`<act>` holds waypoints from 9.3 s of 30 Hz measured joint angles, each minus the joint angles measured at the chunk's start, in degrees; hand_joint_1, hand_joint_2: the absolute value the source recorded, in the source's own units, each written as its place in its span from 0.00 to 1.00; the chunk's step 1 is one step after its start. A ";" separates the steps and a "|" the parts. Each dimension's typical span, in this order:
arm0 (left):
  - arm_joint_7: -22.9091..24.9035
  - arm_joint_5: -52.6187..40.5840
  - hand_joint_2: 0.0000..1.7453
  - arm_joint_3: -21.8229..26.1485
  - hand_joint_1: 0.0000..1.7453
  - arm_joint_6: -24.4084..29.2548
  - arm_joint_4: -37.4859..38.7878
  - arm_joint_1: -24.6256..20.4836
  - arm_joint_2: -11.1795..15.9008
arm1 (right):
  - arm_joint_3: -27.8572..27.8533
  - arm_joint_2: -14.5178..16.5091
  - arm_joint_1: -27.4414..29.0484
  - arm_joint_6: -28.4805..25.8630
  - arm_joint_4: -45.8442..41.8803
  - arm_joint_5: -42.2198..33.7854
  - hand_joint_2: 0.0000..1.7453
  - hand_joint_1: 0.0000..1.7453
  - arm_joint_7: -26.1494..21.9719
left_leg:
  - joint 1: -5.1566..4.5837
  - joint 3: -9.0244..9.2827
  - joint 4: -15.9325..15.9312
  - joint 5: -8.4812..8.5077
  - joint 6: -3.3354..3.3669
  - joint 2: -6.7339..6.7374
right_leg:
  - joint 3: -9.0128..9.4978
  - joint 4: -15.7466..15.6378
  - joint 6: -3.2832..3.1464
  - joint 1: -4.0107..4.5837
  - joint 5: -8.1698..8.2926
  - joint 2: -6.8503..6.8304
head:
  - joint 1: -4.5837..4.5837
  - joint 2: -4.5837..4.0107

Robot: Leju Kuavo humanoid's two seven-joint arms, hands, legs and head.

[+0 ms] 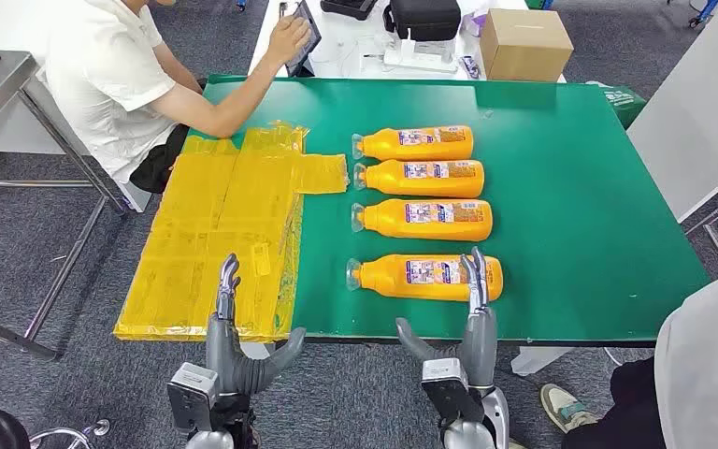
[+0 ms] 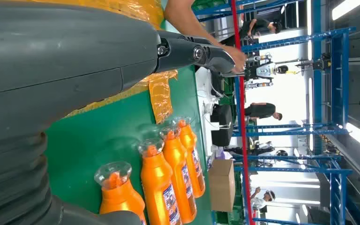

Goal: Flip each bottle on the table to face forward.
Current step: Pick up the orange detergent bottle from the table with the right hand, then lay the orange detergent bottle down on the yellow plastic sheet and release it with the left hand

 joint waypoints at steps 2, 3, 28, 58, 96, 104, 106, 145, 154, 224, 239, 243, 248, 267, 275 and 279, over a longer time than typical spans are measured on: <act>-0.01 0.18 1.00 -0.01 0.00 -0.39 0.10 -0.20 -0.04 | -0.03 -0.11 -0.30 0.17 0.15 0.20 1.00 0.00 0.06 | 0.00 0.00 0.00 0.00 0.00 0.00 | 0.00 0.00 0.00 0.00 0.00 0.00 | 0.01 0.00; -0.01 0.32 1.00 -0.03 0.00 -0.74 0.25 -0.46 -0.09 | -0.05 -0.23 -0.65 0.37 0.39 0.43 1.00 0.00 0.18 | 0.00 0.00 0.00 0.00 0.00 0.00 | 0.00 0.00 0.00 0.00 0.00 0.00 | 0.01 0.00; 2.75 -1.22 1.00 -2.01 0.00 -1.63 10.40 -6.70 -1.12 | 0.46 -7.01 -13.79 0.15 26.01 30.25 1.00 0.00 17.33 | -0.01 0.00 0.01 0.01 0.01 -0.01 | 0.03 0.00 0.02 0.00 0.02 0.00 | 0.01 0.00; 4.64 -3.36 1.00 -3.51 0.00 -1.17 10.74 -7.11 -1.95 | 3.11 -12.16 -15.00 -0.03 24.77 44.08 1.00 0.00 31.63 | -0.02 0.01 0.02 0.02 0.01 -0.01 | 0.04 0.00 0.03 -0.01 0.03 0.00 | -0.01 0.00; 16.40 2.26 1.00 -5.32 0.00 -7.25 10.73 -7.44 -2.25 | 1.22 -14.36 -22.92 9.84 34.30 50.00 1.00 0.00 41.65 | -0.02 0.70 0.02 0.02 0.03 -0.01 | 0.71 -0.05 0.04 -0.01 0.04 0.00 | 0.00 0.00; 17.71 4.00 1.00 -5.48 0.00 -9.16 10.13 -7.21 -2.27 | 1.34 -14.43 -24.95 10.75 36.73 50.85 1.00 0.08 41.92 | -0.02 0.76 0.02 0.02 0.03 0.00 | 0.75 -0.04 0.03 -0.01 0.05 0.01 | -0.01 0.00; 17.72 4.02 1.00 -5.53 0.00 -9.17 10.02 -7.19 -2.28 | 1.36 -14.43 -25.14 10.84 37.02 50.86 1.00 0.57 41.92 | -0.02 0.76 0.02 0.02 0.03 0.00 | 0.75 -0.04 0.03 -0.01 0.05 0.01 | -0.01 0.00; 16.00 27.57 1.00 -5.46 0.00 -9.98 6.08 -6.30 -2.28 | -1.55 -13.35 -23.04 13.13 37.53 20.75 1.00 1.00 20.21 | -0.01 0.67 0.02 0.01 0.02 0.02 | 0.68 -0.03 0.04 0.01 0.05 0.02 | 0.01 0.00; 16.16 36.76 1.00 -5.25 0.00 -7.36 3.70 -3.40 -1.54 | -2.49 -10.72 -17.61 10.80 29.42 12.45 1.00 1.00 17.51 | -0.01 0.36 0.02 0.02 0.02 -0.01 | 0.42 -0.01 0.04 0.01 0.05 0.00 | 0.00 0.00; 15.70 41.81 1.00 -7.58 1.00 -17.58 9.25 -13.35 -1.08 | 16.65 -0.73 -14.55 16.40 28.94 -2.34 0.00 0.00 1.66 | 0.00 0.08 0.01 0.03 0.01 -0.03 | 0.16 0.02 0.03 0.00 0.04 -0.01 | 0.01 0.00; 11.19 22.88 1.00 -6.68 1.00 -5.60 4.64 -14.29 0.20 | 19.82 -1.57 -13.89 8.40 24.77 -0.34 0.00 0.00 0.45 | -0.01 0.09 0.01 0.03 0.02 -0.02 | 0.13 0.02 0.03 0.00 0.04 0.00 | 0.01 0.00; 10.94 20.62 1.00 -7.16 1.00 -4.67 4.75 -14.70 0.67 | 19.87 -1.62 -13.68 7.04 24.57 0.45 0.00 0.00 0.42 | 0.00 0.08 0.01 0.03 0.02 -0.02 | 0.12 0.02 0.03 0.00 0.04 -0.01 | 0.01 0.00; 11.53 15.27 1.00 -7.28 1.00 -2.72 4.98 -15.17 1.17 | 19.84 -1.63 -13.49 4.06 24.08 2.87 0.00 0.00 0.75 | 0.00 0.08 0.01 0.03 0.01 -0.01 | 0.10 0.02 0.03 0.00 0.04 -0.01 | 0.03 0.00; 14.43 0.98 1.00 -0.33 1.00 0.30 16.21 -22.71 1.07 | 18.97 -1.50 -12.54 -2.26 19.14 11.67 0.00 0.00 4.64 | 0.00 0.08 0.02 0.06 0.01 0.01 | 0.08 0.02 0.03 0.00 0.05 0.00 | 0.01 0.00; 26.57 -28.60 1.00 -1.81 1.00 9.52 27.90 -30.21 1.65 | 18.91 -0.85 -12.95 0.87 18.81 11.62 0.00 0.00 4.80 | 0.00 0.07 0.01 0.10 -0.01 0.00 | 0.09 0.04 0.03 0.01 0.06 0.01 | 0.01 0.00; 32.15 -36.74 1.00 -3.36 1.00 8.46 33.58 -33.91 1.84 | 18.89 -0.51 -13.36 1.99 18.75 11.65 0.00 0.00 4.75 | 0.00 0.08 0.02 0.15 -0.02 -0.02 | 0.11 0.04 0.04 0.00 0.06 -0.02 | 0.02 0.00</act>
